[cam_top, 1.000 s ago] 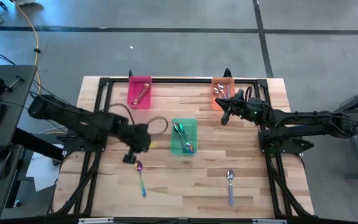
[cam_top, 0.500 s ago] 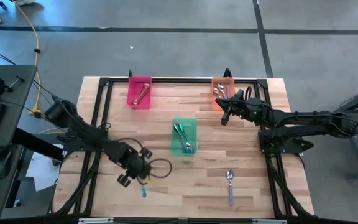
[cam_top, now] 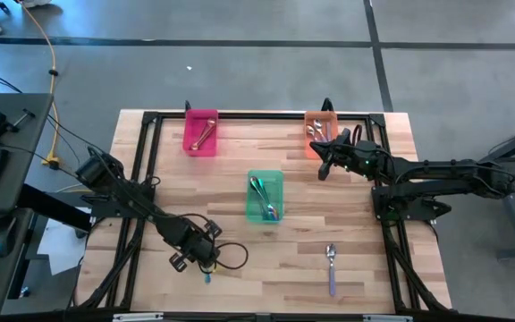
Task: Sort silverware by color (type)
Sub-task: Put the blue spoon into the green bin
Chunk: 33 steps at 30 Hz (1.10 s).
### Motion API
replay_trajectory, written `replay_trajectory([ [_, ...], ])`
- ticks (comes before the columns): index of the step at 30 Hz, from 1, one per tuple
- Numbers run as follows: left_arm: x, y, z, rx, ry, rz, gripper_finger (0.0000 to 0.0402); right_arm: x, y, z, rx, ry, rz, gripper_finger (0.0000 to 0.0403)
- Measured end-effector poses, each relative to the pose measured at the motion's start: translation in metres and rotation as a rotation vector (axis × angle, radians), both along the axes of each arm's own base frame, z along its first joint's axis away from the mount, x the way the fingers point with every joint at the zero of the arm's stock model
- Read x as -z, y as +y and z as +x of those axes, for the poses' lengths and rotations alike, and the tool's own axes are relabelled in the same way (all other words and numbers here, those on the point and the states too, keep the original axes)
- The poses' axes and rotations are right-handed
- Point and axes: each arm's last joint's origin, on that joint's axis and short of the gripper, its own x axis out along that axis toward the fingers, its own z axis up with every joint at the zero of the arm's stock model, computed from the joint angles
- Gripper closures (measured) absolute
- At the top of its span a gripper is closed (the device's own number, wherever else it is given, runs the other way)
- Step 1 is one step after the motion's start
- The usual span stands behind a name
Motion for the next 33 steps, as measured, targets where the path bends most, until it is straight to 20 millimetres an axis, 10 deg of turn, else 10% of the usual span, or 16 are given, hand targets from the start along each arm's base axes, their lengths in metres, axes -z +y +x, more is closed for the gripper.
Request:
replay_trajectory([
  [18, 0.012, 0.006, 0.003, 0.026, 0.072, 0.05, 0.0395, 0.0, 0.0, 0.0, -0.004, -0.001, 0.001, 0.0401],
  [33, -0.03, 0.035, 0.022, 0.126, -0.076, 0.189, 0.04, 0.0, 0.0, 0.0, -0.005, -0.001, 0.001, 0.0401],
])
